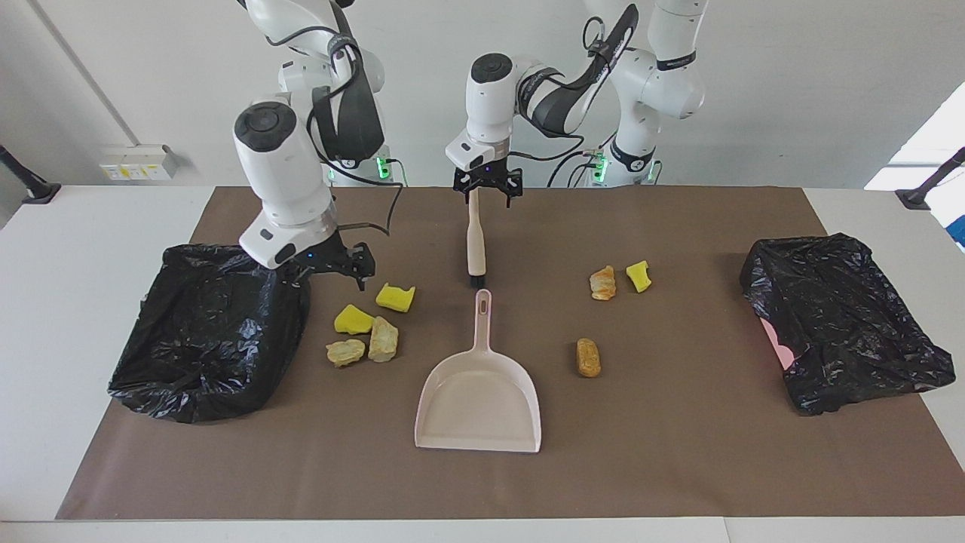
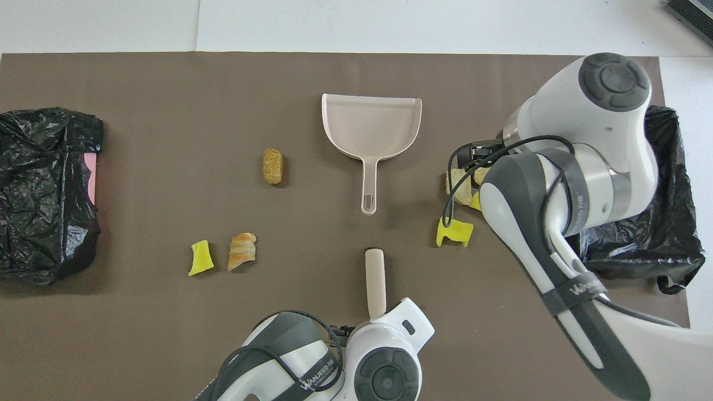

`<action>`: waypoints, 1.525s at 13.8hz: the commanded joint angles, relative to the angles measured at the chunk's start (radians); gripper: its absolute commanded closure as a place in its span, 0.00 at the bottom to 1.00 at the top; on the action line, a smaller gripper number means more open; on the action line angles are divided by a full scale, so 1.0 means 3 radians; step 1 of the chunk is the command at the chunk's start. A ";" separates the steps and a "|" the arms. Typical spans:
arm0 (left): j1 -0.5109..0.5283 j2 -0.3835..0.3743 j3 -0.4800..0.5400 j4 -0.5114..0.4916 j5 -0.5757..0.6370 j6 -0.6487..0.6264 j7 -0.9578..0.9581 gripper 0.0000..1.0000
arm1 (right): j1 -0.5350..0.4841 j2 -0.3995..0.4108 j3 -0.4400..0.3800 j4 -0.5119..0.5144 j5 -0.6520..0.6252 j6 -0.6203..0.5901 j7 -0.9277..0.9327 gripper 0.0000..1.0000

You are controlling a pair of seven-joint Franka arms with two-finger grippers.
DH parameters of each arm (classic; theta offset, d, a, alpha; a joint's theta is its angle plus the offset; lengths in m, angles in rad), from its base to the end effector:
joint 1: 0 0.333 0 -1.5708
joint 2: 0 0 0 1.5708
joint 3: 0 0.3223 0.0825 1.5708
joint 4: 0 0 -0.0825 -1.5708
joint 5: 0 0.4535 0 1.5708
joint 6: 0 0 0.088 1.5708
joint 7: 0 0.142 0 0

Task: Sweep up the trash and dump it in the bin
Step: 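Grasp the dustpan with the right gripper while the left gripper grasps the brush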

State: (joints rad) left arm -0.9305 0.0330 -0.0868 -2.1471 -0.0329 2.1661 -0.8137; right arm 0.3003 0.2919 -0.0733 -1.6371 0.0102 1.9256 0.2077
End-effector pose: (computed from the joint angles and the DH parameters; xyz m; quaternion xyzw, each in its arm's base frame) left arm 0.3125 -0.5101 0.3174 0.9956 -0.0923 -0.0161 0.0036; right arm 0.6936 0.1649 0.3944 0.9999 0.0094 0.0000 0.0059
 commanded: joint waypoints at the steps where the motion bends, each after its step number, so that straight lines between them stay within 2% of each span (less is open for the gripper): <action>1: -0.0115 -0.0074 0.0054 -0.0160 -0.0018 0.0132 -0.0064 0.02 | 0.0098 0.0152 -0.0001 0.0144 0.0063 0.0100 0.0223 0.00; 3: -0.0160 -0.0074 0.0044 -0.0186 -0.0105 0.0137 -0.0064 0.07 | 0.0103 0.0152 0.0004 0.0114 0.0058 0.0188 0.0218 0.00; 6: -0.0283 0.0063 0.0049 -0.0196 -0.0126 0.0198 -0.0166 0.11 | 0.0129 0.0157 0.0009 0.0109 0.0068 0.0172 0.0228 0.00; 8: -0.0278 0.0089 0.0049 -0.0175 -0.0126 0.0255 -0.0182 0.15 | 0.0226 0.0248 0.0004 0.0129 0.0165 0.0203 0.0365 0.00; 13: -0.0268 0.0079 0.0049 -0.0206 -0.0176 0.0271 -0.0161 0.41 | 0.0236 0.0295 0.0004 0.0134 0.0160 0.0233 0.0433 0.00; 15: -0.0263 0.0079 0.0049 -0.0201 -0.0223 0.0225 -0.0166 0.59 | 0.0236 0.0295 0.0004 0.0129 0.0165 0.0279 0.0433 0.00; 16: -0.0263 0.0079 0.0049 -0.0201 -0.0223 0.0194 -0.0161 0.64 | 0.0236 0.0295 0.0004 0.0129 0.0166 0.0280 0.0433 0.00; 21: -0.0263 0.0059 0.0049 -0.0206 -0.0284 0.0086 -0.0161 0.66 | 0.0231 0.0295 0.0004 0.0124 0.0166 0.0280 0.0427 0.00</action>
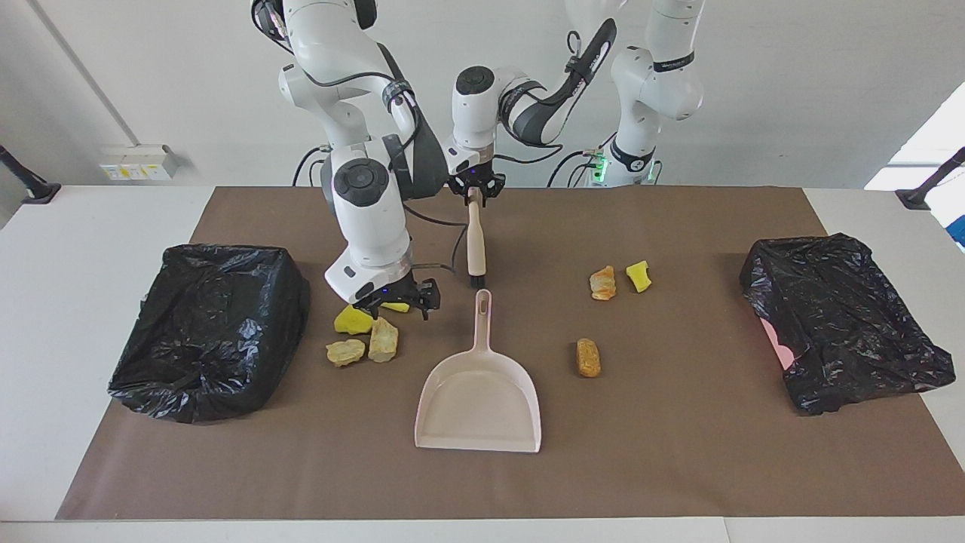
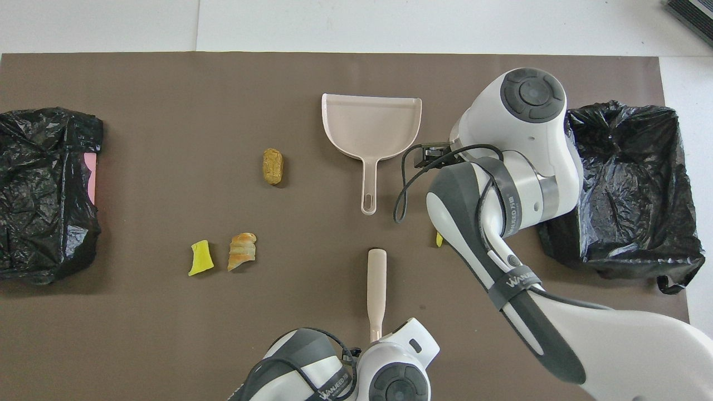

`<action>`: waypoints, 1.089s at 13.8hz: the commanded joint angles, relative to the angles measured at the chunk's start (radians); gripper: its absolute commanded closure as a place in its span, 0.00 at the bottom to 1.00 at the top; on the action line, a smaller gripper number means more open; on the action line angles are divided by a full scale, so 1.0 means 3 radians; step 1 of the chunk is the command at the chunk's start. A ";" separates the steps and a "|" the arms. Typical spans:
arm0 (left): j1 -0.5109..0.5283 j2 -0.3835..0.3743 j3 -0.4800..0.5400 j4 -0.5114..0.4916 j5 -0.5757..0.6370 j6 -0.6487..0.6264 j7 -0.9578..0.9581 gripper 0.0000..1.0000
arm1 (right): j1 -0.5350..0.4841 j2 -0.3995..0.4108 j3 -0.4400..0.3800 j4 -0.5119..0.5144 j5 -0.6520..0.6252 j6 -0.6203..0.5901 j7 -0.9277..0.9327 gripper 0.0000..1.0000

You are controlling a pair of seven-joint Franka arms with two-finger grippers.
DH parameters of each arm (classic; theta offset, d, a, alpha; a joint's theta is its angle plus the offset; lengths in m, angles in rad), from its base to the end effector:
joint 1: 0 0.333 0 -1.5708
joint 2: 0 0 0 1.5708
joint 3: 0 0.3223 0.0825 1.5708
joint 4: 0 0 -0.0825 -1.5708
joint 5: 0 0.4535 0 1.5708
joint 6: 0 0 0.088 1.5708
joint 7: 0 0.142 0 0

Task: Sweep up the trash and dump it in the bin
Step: 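Grasp the dustpan with the right gripper while the left gripper grasps the brush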

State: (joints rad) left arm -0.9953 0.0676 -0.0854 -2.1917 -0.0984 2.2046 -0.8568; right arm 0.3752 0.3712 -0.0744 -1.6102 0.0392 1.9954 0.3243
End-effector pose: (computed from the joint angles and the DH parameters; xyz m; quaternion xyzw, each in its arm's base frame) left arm 0.2707 -0.5209 0.2784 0.9954 -0.0815 -0.0498 0.0011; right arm 0.6972 0.2247 0.3579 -0.9998 0.0171 -0.0058 0.0066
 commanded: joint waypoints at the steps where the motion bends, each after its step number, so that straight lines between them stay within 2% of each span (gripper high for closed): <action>1: -0.0047 -0.0056 0.0044 -0.0058 -0.0066 -0.0037 -0.0023 0.65 | -0.0013 0.0031 0.0008 0.0034 0.0069 0.0047 0.0044 0.00; 2: -0.0047 -0.0056 0.0044 -0.0053 -0.0071 -0.0042 -0.0023 0.64 | -0.0013 0.0031 0.0008 0.0039 0.0069 0.0047 0.0044 0.00; 4: -0.0047 -0.0056 0.0044 -0.0058 -0.0071 -0.0052 -0.0018 0.74 | -0.0013 0.0031 0.0008 0.0044 0.0084 0.0042 0.0049 0.00; 5: -0.0047 -0.0062 0.0044 -0.0053 -0.0066 -0.0108 0.0003 0.96 | 0.0007 0.0031 0.0013 0.0049 0.0094 0.0042 0.0054 0.00; 6: -0.0047 -0.0062 0.0049 -0.0037 -0.0066 -0.0199 0.0023 1.00 | 0.0017 0.0036 0.0013 0.0049 0.0094 0.0042 0.0054 0.00; 8: -0.0016 -0.0097 0.0059 -0.0012 -0.0071 -0.0333 0.0023 1.00 | 0.0018 0.0036 0.0013 0.0049 0.0094 0.0047 0.0054 0.00; 10: 0.0131 -0.0270 0.0070 -0.0001 -0.0066 -0.0562 0.0034 1.00 | 0.0018 0.0036 0.0013 0.0049 0.0094 0.0047 0.0054 0.00; 13: 0.0412 -0.0445 0.0085 0.0070 -0.0025 -0.1190 -0.0002 1.00 | 0.0018 0.0036 0.0013 0.0049 0.0120 0.0133 0.0181 0.00; 15: 0.0657 -0.0628 0.0085 0.0080 0.0082 -0.1442 -0.0007 1.00 | 0.0023 0.0061 0.0013 0.0049 0.0191 0.0144 0.0253 0.00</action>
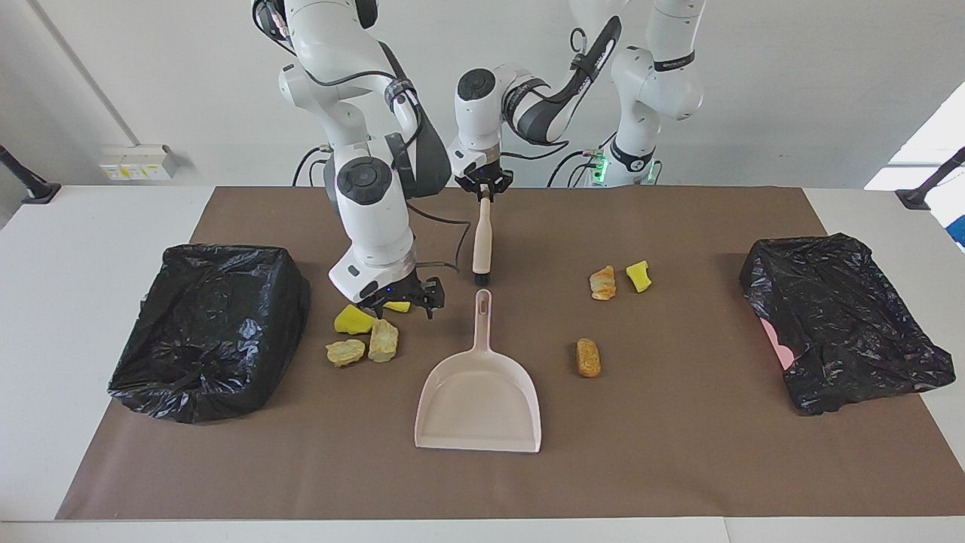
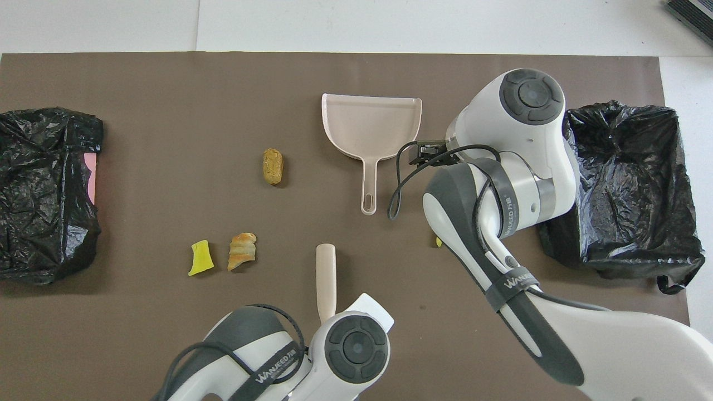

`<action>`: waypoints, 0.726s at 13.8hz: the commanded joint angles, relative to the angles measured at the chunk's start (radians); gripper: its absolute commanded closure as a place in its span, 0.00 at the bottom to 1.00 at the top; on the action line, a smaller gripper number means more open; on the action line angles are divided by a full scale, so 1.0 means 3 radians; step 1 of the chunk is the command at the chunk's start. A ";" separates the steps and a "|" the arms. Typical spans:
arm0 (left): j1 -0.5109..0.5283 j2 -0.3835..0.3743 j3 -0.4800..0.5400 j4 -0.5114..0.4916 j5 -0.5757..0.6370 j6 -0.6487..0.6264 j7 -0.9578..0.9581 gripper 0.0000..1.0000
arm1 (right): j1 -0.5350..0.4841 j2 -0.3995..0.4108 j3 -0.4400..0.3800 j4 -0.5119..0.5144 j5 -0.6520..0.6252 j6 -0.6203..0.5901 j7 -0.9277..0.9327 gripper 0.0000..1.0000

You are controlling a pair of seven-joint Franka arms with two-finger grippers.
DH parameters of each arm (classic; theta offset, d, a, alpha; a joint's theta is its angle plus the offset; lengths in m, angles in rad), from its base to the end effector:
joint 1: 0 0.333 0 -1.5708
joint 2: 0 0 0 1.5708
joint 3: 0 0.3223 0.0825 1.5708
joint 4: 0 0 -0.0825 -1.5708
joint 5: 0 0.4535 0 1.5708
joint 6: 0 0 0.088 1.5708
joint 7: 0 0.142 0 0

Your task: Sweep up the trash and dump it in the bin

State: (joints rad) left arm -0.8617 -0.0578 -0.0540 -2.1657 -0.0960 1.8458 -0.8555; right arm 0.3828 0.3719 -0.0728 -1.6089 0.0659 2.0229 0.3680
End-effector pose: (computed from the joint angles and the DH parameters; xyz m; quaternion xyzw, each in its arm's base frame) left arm 0.3229 -0.4380 0.3388 -0.9905 0.0106 0.1155 0.0742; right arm 0.6984 0.2345 0.3607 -0.9988 0.0400 -0.0148 0.0230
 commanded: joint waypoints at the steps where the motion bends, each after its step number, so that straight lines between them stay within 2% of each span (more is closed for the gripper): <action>1: 0.0330 -0.0287 -0.0019 -0.0006 0.0090 -0.0353 -0.0027 1.00 | 0.0028 0.0095 0.0008 0.0055 0.0082 0.0057 0.0143 0.00; 3: 0.0621 -0.0466 -0.0019 -0.0041 0.0095 -0.0578 -0.0032 1.00 | 0.0181 0.0344 0.0008 0.0345 0.0047 0.0042 0.0362 0.00; 5: 0.0781 -0.0503 -0.0024 -0.0057 0.0212 -0.0737 -0.0220 1.00 | 0.0329 0.0549 0.0002 0.0556 0.0031 0.0047 0.0603 0.00; 8: 0.1077 -0.0528 -0.0025 -0.0159 0.0233 -0.0712 -0.0619 1.00 | 0.0416 0.0611 0.0007 0.0562 0.0005 0.0200 0.0660 0.00; 10: 0.1281 -0.0660 -0.0030 -0.0388 0.0233 -0.0702 -0.0641 1.00 | 0.0559 0.0698 0.0002 0.0557 -0.0005 0.0338 0.0690 0.00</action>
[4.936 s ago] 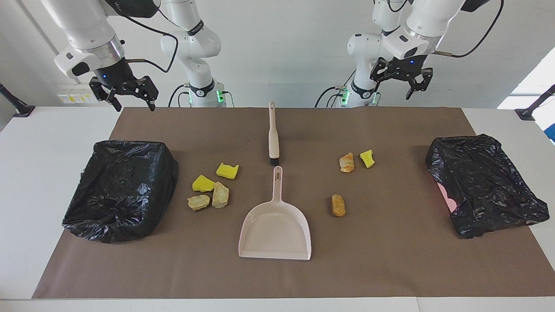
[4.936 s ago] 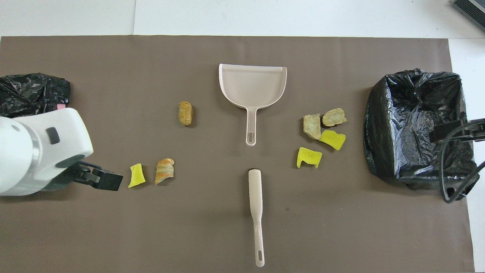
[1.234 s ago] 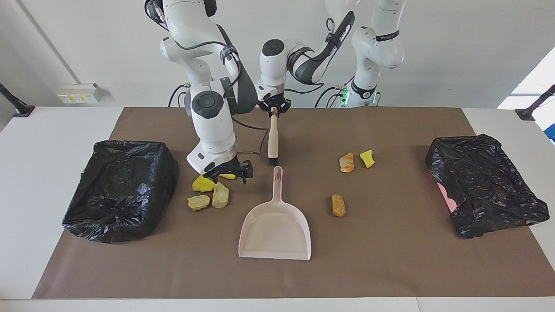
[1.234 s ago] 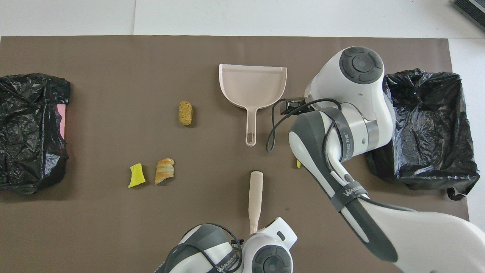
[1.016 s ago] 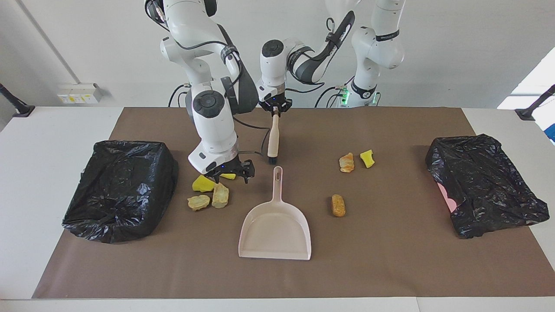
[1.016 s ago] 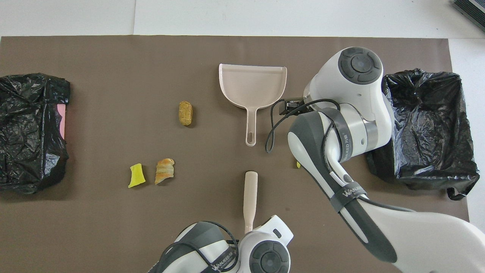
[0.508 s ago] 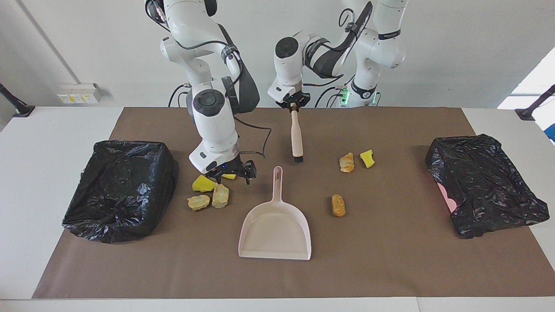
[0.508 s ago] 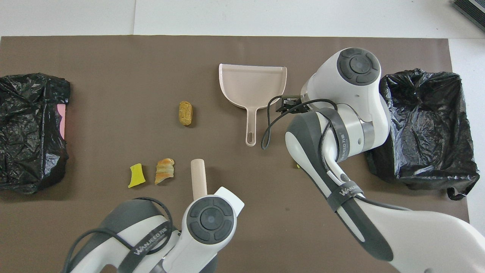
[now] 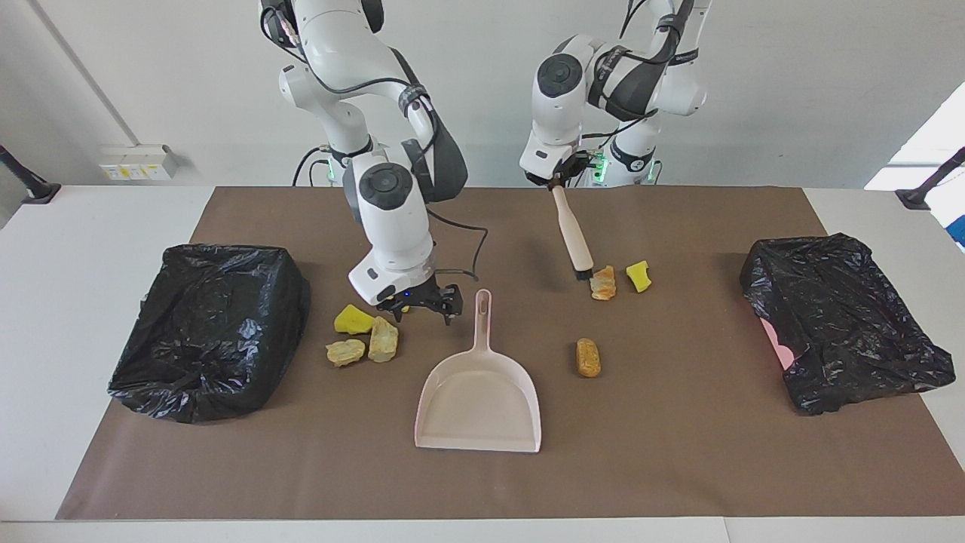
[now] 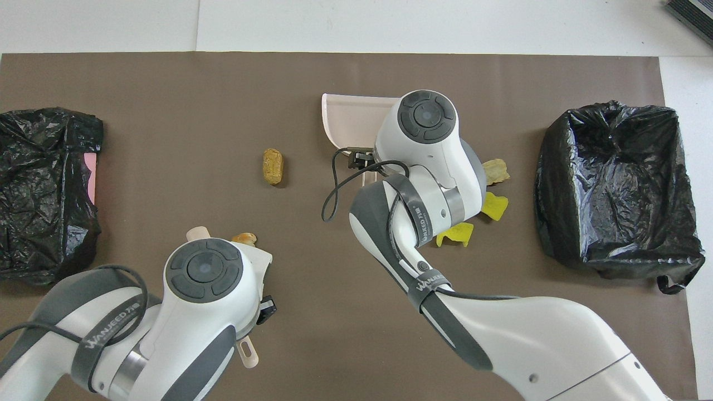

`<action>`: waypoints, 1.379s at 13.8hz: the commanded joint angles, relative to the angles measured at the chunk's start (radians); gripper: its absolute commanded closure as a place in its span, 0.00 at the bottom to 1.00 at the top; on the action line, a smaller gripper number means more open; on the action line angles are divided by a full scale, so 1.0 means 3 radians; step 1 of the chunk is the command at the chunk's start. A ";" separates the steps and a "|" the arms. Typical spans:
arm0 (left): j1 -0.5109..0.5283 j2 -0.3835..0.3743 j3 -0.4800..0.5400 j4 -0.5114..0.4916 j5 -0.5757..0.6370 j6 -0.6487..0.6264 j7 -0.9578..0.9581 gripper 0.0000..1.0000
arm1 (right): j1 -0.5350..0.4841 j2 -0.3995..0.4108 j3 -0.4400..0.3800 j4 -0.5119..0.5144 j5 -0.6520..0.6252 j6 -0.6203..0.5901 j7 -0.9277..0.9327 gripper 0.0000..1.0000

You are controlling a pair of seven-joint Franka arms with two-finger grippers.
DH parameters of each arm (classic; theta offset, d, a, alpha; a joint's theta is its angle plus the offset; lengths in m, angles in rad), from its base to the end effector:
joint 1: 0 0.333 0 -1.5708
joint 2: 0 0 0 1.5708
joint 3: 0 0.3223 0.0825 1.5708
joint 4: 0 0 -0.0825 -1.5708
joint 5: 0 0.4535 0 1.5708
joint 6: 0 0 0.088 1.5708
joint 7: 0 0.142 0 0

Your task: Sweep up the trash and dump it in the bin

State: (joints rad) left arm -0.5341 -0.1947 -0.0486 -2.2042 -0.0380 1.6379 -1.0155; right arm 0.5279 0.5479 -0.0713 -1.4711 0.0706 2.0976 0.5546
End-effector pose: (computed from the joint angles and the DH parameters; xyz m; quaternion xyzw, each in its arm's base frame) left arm 0.4102 -0.2765 0.3829 -0.9584 -0.2169 0.1388 0.1228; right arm 0.6959 0.3561 0.3092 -0.9973 0.0595 -0.0288 0.0307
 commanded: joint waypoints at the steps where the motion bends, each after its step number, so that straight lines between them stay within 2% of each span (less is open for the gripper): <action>1: 0.0210 -0.0326 -0.0043 -0.0433 0.0040 0.0016 -0.0102 1.00 | 0.0076 0.0106 -0.0003 0.0087 -0.0026 0.0100 0.0069 0.00; 3: 0.0358 -0.0486 -0.0048 -0.0710 0.0035 0.0190 -0.0148 1.00 | 0.0091 0.0091 -0.0003 0.0082 -0.0031 0.0105 0.0069 0.00; 5: 0.0349 -0.0481 -0.0053 -0.0869 0.0035 0.0328 -0.0373 1.00 | 0.0096 0.0076 -0.0003 0.0072 -0.0087 0.0054 0.0064 0.01; 7: 0.0298 -0.0451 -0.0063 -0.0982 0.0035 0.0527 -0.0556 1.00 | 0.0112 0.0076 -0.0003 0.0067 -0.0102 -0.0037 0.0064 0.33; 8: 0.0282 -0.0445 -0.0063 -0.1033 0.0019 0.0644 -0.0557 1.00 | 0.0107 0.0076 -0.0003 0.0067 -0.0102 -0.0043 0.0064 0.58; 9: 0.0272 -0.0420 -0.0063 -0.1038 0.0004 0.0716 -0.0547 1.00 | 0.0107 0.0076 -0.0003 0.0067 -0.0087 -0.0053 0.0074 0.89; 10: 0.0267 -0.0399 -0.0063 -0.1038 -0.0006 0.0763 -0.0507 1.00 | 0.0112 0.0071 -0.0003 0.0067 -0.0067 -0.0079 0.0130 1.00; 14: 0.0047 -0.0124 -0.0068 -0.1008 -0.0205 0.1304 -0.0476 1.00 | 0.0035 0.0076 0.0023 0.0072 -0.0031 -0.0145 0.0131 1.00; 16: -0.0065 -0.0062 -0.0068 -0.0987 -0.0267 0.1402 -0.0277 1.00 | 0.0035 0.0066 0.0023 0.0072 -0.0021 -0.0181 -0.0348 1.00; 19: -0.0101 -0.0006 -0.0073 -0.0962 -0.0390 0.1657 0.0096 1.00 | 0.0015 -0.0169 0.0023 -0.0010 0.0051 -0.0293 -0.0962 1.00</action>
State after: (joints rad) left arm -0.5481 -0.2092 -0.0801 -2.4987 -0.1250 2.0884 -1.0646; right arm 0.5509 0.5533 -0.0742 -1.4610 0.0615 2.0585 0.3807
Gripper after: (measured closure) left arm 0.736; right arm 0.687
